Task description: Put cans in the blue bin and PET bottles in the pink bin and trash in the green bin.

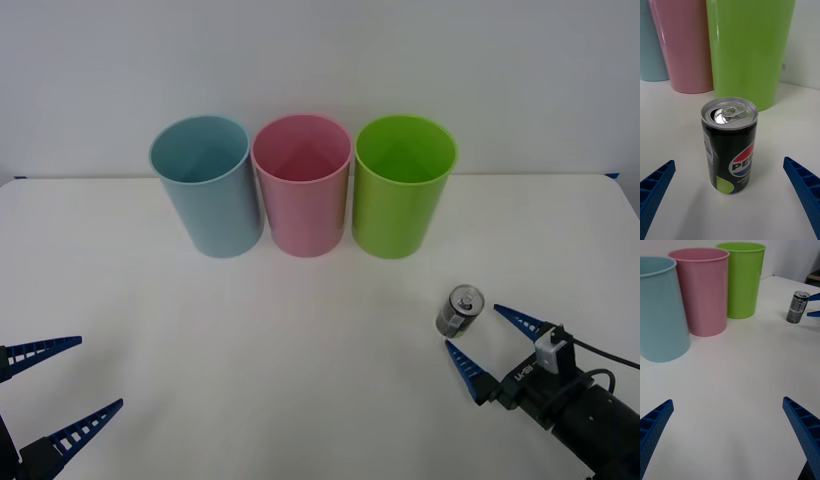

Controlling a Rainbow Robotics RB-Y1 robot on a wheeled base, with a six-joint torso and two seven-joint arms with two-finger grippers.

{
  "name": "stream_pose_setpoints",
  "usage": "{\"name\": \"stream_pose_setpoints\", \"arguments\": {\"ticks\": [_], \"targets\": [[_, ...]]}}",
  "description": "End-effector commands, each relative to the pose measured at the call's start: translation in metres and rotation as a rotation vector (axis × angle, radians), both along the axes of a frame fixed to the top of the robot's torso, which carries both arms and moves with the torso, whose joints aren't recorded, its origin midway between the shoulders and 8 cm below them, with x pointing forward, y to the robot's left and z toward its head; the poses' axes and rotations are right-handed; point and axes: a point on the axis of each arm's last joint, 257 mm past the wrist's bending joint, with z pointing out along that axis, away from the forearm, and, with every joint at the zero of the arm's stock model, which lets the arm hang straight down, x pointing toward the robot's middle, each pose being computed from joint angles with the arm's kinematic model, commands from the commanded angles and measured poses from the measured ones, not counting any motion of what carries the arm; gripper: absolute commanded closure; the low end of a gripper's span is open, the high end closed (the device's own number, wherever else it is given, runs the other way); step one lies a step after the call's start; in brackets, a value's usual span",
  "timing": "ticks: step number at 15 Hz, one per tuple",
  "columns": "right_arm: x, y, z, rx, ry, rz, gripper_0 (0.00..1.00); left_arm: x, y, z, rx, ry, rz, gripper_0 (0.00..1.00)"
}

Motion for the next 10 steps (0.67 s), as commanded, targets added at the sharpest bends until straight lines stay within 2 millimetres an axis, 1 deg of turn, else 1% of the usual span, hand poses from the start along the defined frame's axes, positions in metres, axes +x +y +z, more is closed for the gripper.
{"name": "stream_pose_setpoints", "arguments": {"ticks": [1, 5, 10], "targets": [[0.008, 0.006, 0.001, 0.003, 0.0, -0.01, 0.0, 0.0, 0.0, 0.0, 0.0, 0.0, 0.0, 0.0], [0.018, 0.017, 0.003, 0.021, 0.001, -0.02, 0.0, 0.0, 0.0, 0.0, 0.0, 0.0, 0.0, 0.0], [0.031, 0.025, 0.007, 0.024, -0.002, -0.038, 0.0, 0.0, 0.0, 0.0, 0.0, 0.0, 0.0, 0.0]]}}
